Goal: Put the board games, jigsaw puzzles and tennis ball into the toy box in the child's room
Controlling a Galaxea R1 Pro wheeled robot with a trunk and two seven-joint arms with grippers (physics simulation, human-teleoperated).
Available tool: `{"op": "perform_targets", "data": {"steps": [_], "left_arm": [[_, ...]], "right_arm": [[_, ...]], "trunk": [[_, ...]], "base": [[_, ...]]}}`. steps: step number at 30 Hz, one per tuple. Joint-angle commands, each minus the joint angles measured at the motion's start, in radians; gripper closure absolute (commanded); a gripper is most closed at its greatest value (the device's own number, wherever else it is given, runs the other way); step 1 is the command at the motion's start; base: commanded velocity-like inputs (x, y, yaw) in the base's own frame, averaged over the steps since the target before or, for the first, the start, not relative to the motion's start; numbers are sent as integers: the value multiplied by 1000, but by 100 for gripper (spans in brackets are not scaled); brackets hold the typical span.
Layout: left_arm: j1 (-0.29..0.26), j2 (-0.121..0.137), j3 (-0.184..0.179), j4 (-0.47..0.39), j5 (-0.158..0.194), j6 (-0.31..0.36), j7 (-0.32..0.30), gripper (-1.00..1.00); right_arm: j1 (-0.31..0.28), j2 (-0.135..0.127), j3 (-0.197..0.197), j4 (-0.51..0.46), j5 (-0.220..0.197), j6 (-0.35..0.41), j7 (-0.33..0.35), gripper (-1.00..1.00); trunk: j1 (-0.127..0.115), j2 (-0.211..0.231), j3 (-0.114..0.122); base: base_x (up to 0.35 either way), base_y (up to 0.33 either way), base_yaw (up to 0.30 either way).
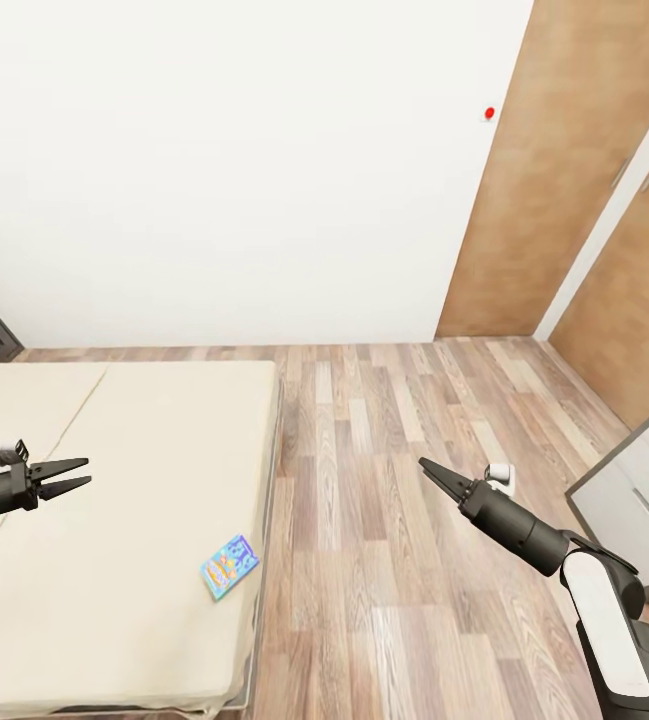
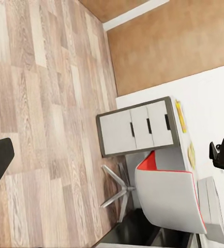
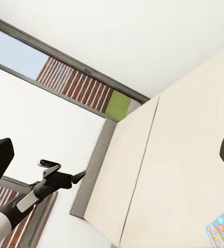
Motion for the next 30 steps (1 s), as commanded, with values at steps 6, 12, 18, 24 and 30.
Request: {"op": "perform_targets", "data": {"steps": [6,12,18,24,30], "left_arm": [[-1,1,0,0,-1,11,-4,-100],[-1,0,0,0,-1,11,-4,-100],[-1,-2,0,0,-1,11,-4,-100],[-1,-7,0,0,-1,11,-4,-100],[-1,-9,0,0,-1,11,-4,-100]], "right_arm": [[-1,0,-1,0,-1,6,2,-100],[-1,0,-1,0,-1,6,2,-100],[-1,0,-1,0,-1,6,-4,-100],[-1,0,-1,1,-1,6,-4,-100],[-1,0,-1,1,-1,6,-4,-100]], "trunk": [[1,-2,8],[1,-2,18],[1,-2,28],[1,-2,38],[1,-2,48]], "base": [[0,0,0],[0,0,0],[0,0,0],[0,0,0],[0,0,0]]}}
